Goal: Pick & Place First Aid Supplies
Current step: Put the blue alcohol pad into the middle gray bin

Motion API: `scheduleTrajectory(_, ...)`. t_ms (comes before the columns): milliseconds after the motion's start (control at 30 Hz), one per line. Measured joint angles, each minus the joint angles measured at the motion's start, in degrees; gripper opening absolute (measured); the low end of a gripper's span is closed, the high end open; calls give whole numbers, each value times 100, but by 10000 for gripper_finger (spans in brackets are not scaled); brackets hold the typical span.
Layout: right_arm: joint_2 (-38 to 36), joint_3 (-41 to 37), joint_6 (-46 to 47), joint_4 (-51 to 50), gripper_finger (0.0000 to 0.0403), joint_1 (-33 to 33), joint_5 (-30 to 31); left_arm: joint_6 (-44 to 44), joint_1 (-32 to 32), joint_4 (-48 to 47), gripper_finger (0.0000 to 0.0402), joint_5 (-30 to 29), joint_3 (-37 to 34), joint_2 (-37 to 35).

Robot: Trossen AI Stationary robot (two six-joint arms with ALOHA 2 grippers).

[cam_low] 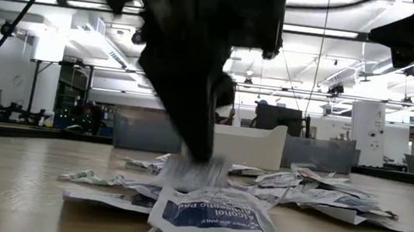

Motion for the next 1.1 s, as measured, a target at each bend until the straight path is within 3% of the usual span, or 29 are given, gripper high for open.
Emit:
scheduleTrajectory(267,0,1,-1,1,38,0,-2,82,57,-422,0,42,509,-447)
scheduleTrajectory(367,0,0,-1,2,38,0,2,39,103,-331,0,-285,723,-585)
scheduleTrajectory(500,0,0,-1,2,38,0,0,-31,170,67,0,-1265,1062,-642)
scheduleTrajectory(600,1,1,-1,0,38,0,0,-262,230,520,0,-2328,1284,-642)
scheduleTrajectory(767,1,0,-3,0,38,0,0,-1173,374,837,0,-4440,1538,-640)
scheduleTrajectory(867,0,0,-3,0,38,0,0,-1940,533,847,0,-5389,1664,-640)
scheduleTrajectory(967,0,0,-1,0,38,0,0,-2566,774,846,0,-5781,1750,-640)
scheduleTrajectory(1100,-1,2,-1,0,38,0,0,-3125,1235,851,0,-5831,1761,-640)
